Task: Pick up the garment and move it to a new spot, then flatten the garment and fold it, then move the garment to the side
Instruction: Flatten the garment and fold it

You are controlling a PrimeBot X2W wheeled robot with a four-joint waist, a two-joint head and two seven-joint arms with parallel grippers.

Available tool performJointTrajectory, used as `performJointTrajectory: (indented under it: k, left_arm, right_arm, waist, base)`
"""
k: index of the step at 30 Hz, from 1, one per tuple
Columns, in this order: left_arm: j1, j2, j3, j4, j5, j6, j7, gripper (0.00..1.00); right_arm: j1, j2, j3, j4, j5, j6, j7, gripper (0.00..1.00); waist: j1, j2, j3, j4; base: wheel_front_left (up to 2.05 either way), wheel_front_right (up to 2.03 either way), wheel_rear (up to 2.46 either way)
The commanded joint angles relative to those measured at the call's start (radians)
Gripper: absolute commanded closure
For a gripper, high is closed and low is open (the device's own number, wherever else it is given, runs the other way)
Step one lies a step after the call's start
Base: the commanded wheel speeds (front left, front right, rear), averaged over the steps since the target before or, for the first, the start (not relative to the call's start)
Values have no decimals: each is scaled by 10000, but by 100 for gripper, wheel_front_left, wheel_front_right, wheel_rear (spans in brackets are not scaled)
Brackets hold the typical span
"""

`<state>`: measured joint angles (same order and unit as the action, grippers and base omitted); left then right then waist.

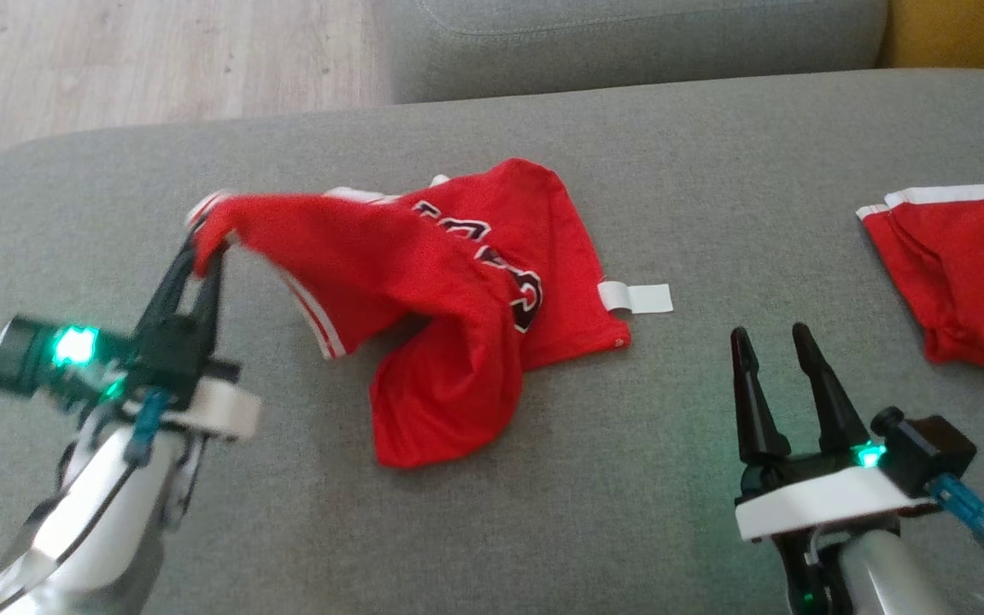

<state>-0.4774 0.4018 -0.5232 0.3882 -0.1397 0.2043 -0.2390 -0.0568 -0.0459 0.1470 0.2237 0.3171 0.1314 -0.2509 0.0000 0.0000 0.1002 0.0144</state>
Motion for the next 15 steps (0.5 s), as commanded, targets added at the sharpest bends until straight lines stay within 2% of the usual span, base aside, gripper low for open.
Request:
performJointTrajectory:
  k: [1, 3, 4, 5, 7, 12, 15]
  left_arm:
    - [-130, 536, 693, -83, -213, 227, -32, 100]
    - [160, 656, 943, 59, -401, 411, -66, 100]
    - [292, 675, 1062, 97, -498, 510, -83, 87]
    - [417, 670, 1182, 119, -610, 601, -99, 61]
    - [646, 567, 1448, 111, -866, 834, -127, 0]
    - [1135, 124, 1719, -105, -1341, 1094, -174, 0]
    - [1399, -459, 2104, -622, -1914, 1226, -206, 0]
  right_arm:
    - [-46, -43, 183, -230, 51, -7, -109, 0]
    - [-9, -43, 178, -207, 12, -7, -109, 0]
    - [6, -43, 173, -198, -13, -7, -109, 0]
    - [19, -43, 167, -187, -36, -7, -109, 0]
    - [47, -43, 161, -167, -90, -7, -109, 0]
    - [121, -43, 171, -113, -150, -7, -109, 0]
    - [166, -43, 153, -118, -185, -7, -109, 0]
  waist:
    - [0, 0, -68, 49]
    - [0, 0, -122, 93]
    - [0, 0, -148, 118]
    - [0, 0, -177, 140]
    - [0, 0, -253, 180]
    - [0, 0, -487, 227]
    - [0, 0, -633, 246]
  base:
    - [0, 0, 0]
    - [0, 0, 0]
    - [0, 0, 0]
    - [0, 0, 0]
    - [0, 0, 0]
    - [0, 0, 0]
    - [0, 0, 0]
